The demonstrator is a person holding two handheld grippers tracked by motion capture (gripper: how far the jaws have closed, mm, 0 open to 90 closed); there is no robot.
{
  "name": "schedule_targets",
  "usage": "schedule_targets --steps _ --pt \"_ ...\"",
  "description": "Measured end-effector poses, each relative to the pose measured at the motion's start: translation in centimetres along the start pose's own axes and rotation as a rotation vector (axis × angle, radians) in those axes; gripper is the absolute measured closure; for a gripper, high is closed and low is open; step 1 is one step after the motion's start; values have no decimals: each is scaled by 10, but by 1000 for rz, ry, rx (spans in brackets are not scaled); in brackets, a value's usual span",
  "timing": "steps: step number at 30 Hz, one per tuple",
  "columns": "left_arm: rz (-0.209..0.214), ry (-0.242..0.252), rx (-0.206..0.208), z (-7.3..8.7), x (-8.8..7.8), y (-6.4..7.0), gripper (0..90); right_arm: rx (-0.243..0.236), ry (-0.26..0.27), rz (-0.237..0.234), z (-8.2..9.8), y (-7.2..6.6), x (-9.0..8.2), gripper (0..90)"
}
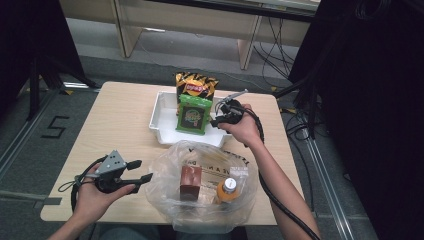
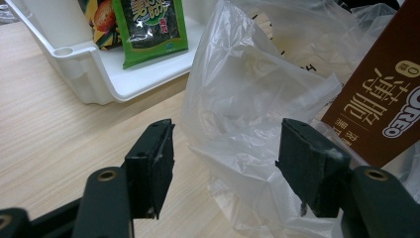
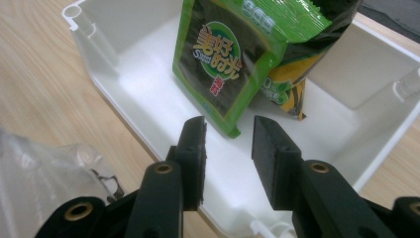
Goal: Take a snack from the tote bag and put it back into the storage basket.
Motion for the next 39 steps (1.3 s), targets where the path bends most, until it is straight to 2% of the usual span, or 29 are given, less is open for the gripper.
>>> schedule_targets --steps 1,4,5,8,9,12,13,15,16,17,18,20,21,22,23,24,25,26,27,28,29,30,31,32,33,35,36,38,39 --pt "0 3 -2 0 0 0 381 1 16 11 3 0 -1 663" --pt "3 11 -2 0 0 0 381 -2 30 -9 11 -2 -8 658" --pt "6 14 -8 0 0 0 381 10 44 -20 13 -3 -10 656" --pt "-3 16 -15 0 0 1 381 -24 49 -18 20 -3 -18 650" --pt "1 19 -14 0 0 0 381 -9 52 -20 21 -5 -21 648" --pt "-5 19 -10 0 -1 -1 380 -28 65 -27 26 -8 -30 642" --pt "-3 19 -12 0 -1 -1 381 -37 89 -7 28 -9 -31 641" --pt "-3 24 -20 0 -1 0 380 -27 68 -29 31 -14 -38 639" --pt "-3 24 -20 0 -1 0 380 -44 79 -30 33 -14 -40 637" --pt "-5 22 -18 1 -1 0 380 -15 99 -30 35 -18 -42 636" --pt "-5 22 -18 1 -1 0 380 -24 107 -36 36 -19 -45 635" --pt "-4 24 -20 1 -1 0 380 -29 95 -35 39 -22 -52 631" --pt "-4 24 -19 1 -1 0 380 -27 123 -29 42 -25 -52 628" --pt "-4 21 -11 1 -1 0 380 -34 97 -41 43 -25 -56 627" --pt "-1 21 -12 1 0 0 379 -39 98 -33 45 -25 -58 625" --pt "2 20 -10 1 0 0 379 -46 136 -30 47 -26 -57 624" --pt "4 19 -13 2 0 0 380 -40 98 -42 49 -28 -62 624" --pt "-4 14 -18 2 0 1 380 -57 117 -47 50 -28 -63 622" --pt "-5 13 -17 2 0 1 380 -43 134 -53 53 -30 -63 620" --pt "-4 13 -18 2 0 1 380 -50 113 -53 55 -30 -66 619" --pt "-2 12 -12 2 0 1 380 -38 133 -46 58 -32 -66 620" --pt "-2 10 -5 2 0 0 380 -48 111 -51 59 -32 -70 620" --pt "-4 10 -18 2 1 1 379 -42 135 -41 62 -33 -69 619" --pt "-4 8 -17 3 1 1 380 -30 110 -54 65 -35 -73 617" --pt "-4 7 -17 3 1 1 380 -43 149 -42 67 -34 -72 614" --pt "7 9 -2 2 1 1 379 -37 131 -53 71 -37 -78 603" --pt "4 11 -18 3 2 1 380 -41 131 -51 72 -37 -80 599" --pt "2 12 -10 2 2 1 379 -31 142 -60 76 -42 -85 592" --pt "4 11 -10 2 2 1 380 -45 155 -62 78 -41 -87 588"
Point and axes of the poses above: each handheld gripper's, and its own axes: x roughly forward along the jaws, z roughly out of its underside, y roughly to its right, the point moved 1 cm from there along x, roughly forward along the jaws, and after that the axes turned 2 degrees about -y, right-handed, at the moved point
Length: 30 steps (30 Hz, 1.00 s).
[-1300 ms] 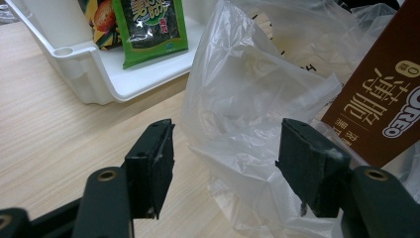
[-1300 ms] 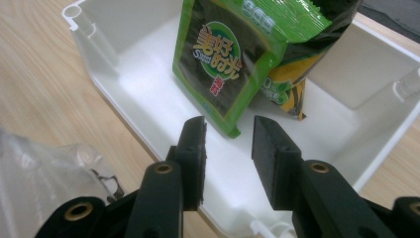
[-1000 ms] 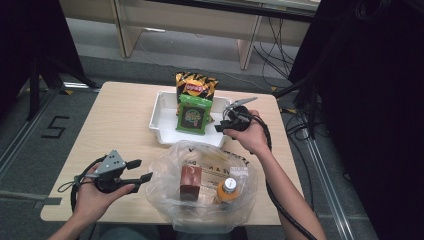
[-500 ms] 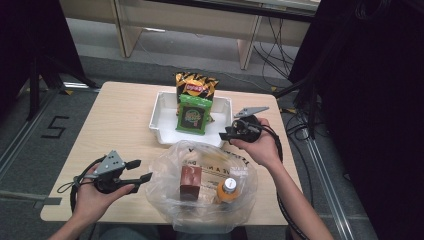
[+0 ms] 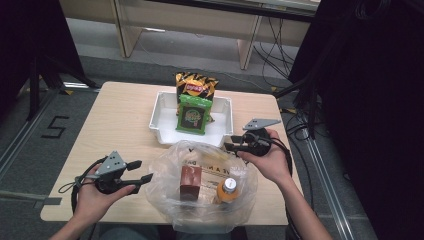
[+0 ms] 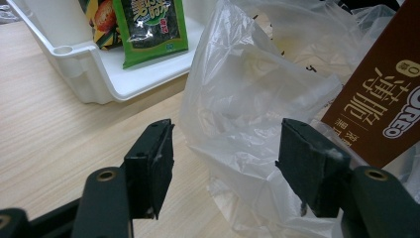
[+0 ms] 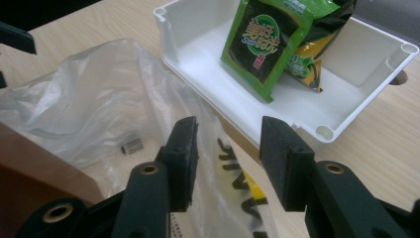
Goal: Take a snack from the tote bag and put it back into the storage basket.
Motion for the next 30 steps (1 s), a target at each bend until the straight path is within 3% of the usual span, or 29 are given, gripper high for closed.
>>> schedule_targets --steps 1,4,14,22,23,24,26,30 --pt "-1 -1 -1 0 0 0 380 20 2 -1 1 -3 -2 585" --pt "1 -6 7 0 0 -1 380 2 8 -6 6 -7 -9 576" --pt "-1 -5 10 -1 1 -1 380 29 55 -12 20 -18 -21 565" --pt "1 -2 13 -1 0 2 379 10 65 -18 24 -22 -27 562" --pt "0 -4 15 -1 -1 2 379 26 75 -15 25 -25 -28 562" --pt "0 -7 23 -1 -1 2 379 5 72 -17 24 -24 -30 562" --pt "-2 -2 18 -2 -1 2 379 25 78 -23 24 -27 -33 560" --pt "0 2 21 -3 0 1 380 -3 106 -33 24 -29 -38 558"
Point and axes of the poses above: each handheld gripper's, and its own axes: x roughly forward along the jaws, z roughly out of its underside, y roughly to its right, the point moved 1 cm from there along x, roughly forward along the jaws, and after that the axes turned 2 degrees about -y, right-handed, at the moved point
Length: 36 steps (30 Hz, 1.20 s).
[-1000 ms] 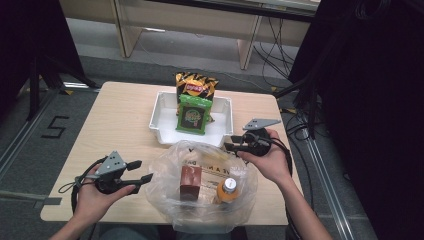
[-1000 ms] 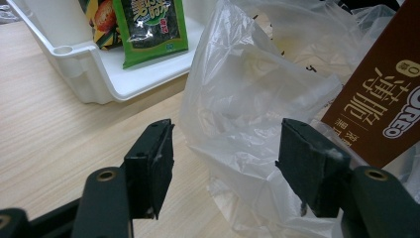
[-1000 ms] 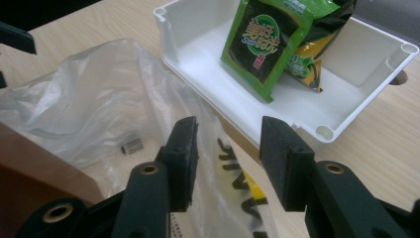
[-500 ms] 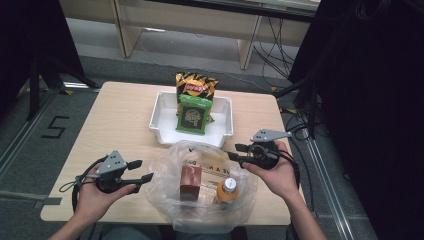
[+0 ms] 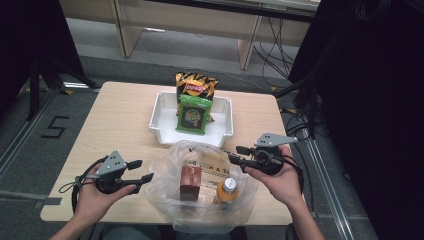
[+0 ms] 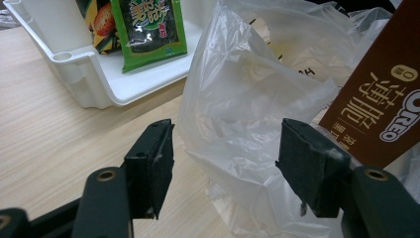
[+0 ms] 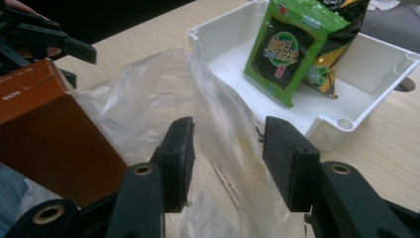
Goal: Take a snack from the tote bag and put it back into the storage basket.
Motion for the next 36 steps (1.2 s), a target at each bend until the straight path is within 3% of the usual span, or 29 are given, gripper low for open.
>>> schedule_targets --steps 2,4,6,8,11,13,15,16,19,20,23,24,25,27,29,30,36 --pt "-10 -3 -6 0 0 0 380 5 33 -3 0 -4 0 552" --pt "-4 -2 -10 -1 1 0 380 -10 27 -28 -1 -6 -3 542" --pt "1 -1 -4 -1 2 1 380 16 29 -56 0 -10 -3 529" --pt "3 -6 4 -1 3 2 379 10 28 -62 1 -12 -4 518" --pt "14 -6 14 -1 2 2 379 -3 73 -60 1 -14 -4 493" --pt "14 0 1 -1 3 3 379 26 53 -76 2 -17 -7 458" --pt "16 -4 9 -1 2 3 380 7 65 -74 2 -15 -7 433" --pt "25 -1 5 -1 2 4 380 36 51 -75 3 -17 -8 429" --pt "22 -1 9 -1 3 6 380 65 50 -86 6 -19 -12 411" --pt "27 2 10 -2 3 5 380 38 83 -76 7 -18 -11 405" --pt "19 -5 12 -2 3 5 380 73 78 -101 10 -22 -14 386" --pt "18 -7 15 -2 3 4 380 47 81 -85 11 -21 -16 366" --pt "21 -3 11 -1 4 4 380 60 98 -82 12 -24 -14 362" --pt "20 -3 10 -1 4 4 380 18 89 -105 13 -24 -14 357" --pt "21 -2 11 -1 3 4 380 38 76 -112 15 -29 -11 339" --pt "22 -2 11 -1 3 4 380 5 65 -117 16 -29 -9 332" --pt "22 1 4 -1 3 5 380 23 23 -141 29 -37 -1 332"
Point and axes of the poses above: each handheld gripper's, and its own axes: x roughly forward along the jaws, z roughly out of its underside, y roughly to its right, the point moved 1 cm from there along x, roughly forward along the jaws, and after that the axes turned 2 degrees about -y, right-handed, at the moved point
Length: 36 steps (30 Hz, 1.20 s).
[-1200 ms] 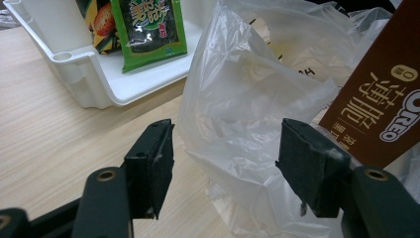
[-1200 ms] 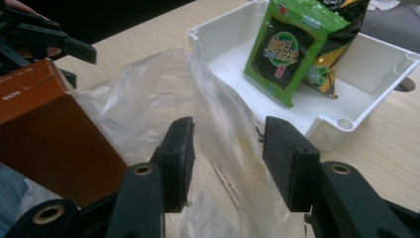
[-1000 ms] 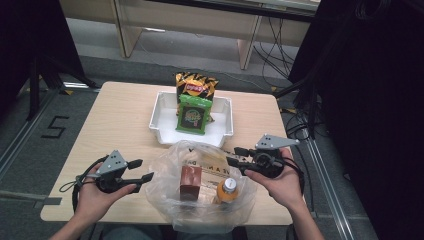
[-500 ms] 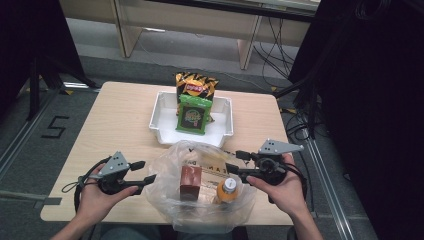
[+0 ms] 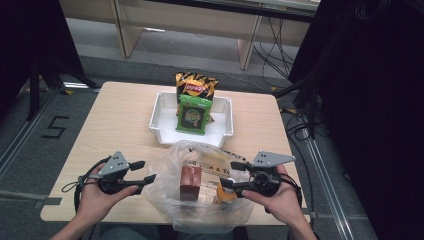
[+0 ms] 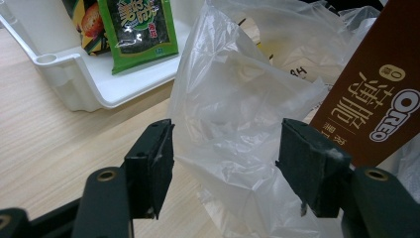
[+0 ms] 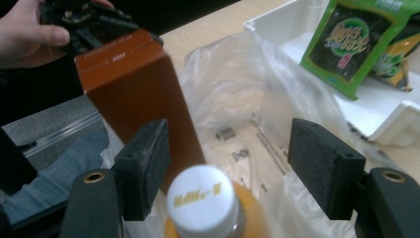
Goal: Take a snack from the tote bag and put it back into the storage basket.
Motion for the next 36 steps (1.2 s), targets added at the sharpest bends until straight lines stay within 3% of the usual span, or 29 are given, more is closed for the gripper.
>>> schedule_targets --steps 7,9,11,14,19,21,22,24,25,26,27,30,36 --pt "0 5 7 -1 -1 0 380 -8 -18 -28 11 -1 4 337" --pt "-4 5 4 -1 -1 0 380 3 -44 -31 15 -3 6 336" --pt "-3 5 6 -2 -1 0 380 12 -45 -18 18 -5 8 335" --pt "-4 4 6 -2 0 0 380 -23 -56 -16 17 -5 10 332" --pt "6 6 6 -2 0 -1 379 -36 -75 10 20 -4 14 331" --pt "4 5 11 -2 0 -1 380 -11 -84 8 22 -4 14 329" --pt "2 5 13 -2 0 -1 380 -32 -84 9 23 -2 15 328" --pt "2 5 10 -2 -1 -1 380 -26 -85 12 26 -2 15 316" --pt "1 5 10 -2 -1 -1 379 0 -97 1 27 -3 15 309" --pt "1 5 9 -2 -1 -1 379 -27 -103 -9 28 -1 15 303" --pt "1 5 9 -2 -1 -1 379 -9 -105 2 30 -2 15 298" --pt "-1 7 6 -3 -1 -1 379 -19 -112 0 34 -1 15 291" --pt "7 3 15 -2 1 0 380 7 -123 -18 45 1 17 284"
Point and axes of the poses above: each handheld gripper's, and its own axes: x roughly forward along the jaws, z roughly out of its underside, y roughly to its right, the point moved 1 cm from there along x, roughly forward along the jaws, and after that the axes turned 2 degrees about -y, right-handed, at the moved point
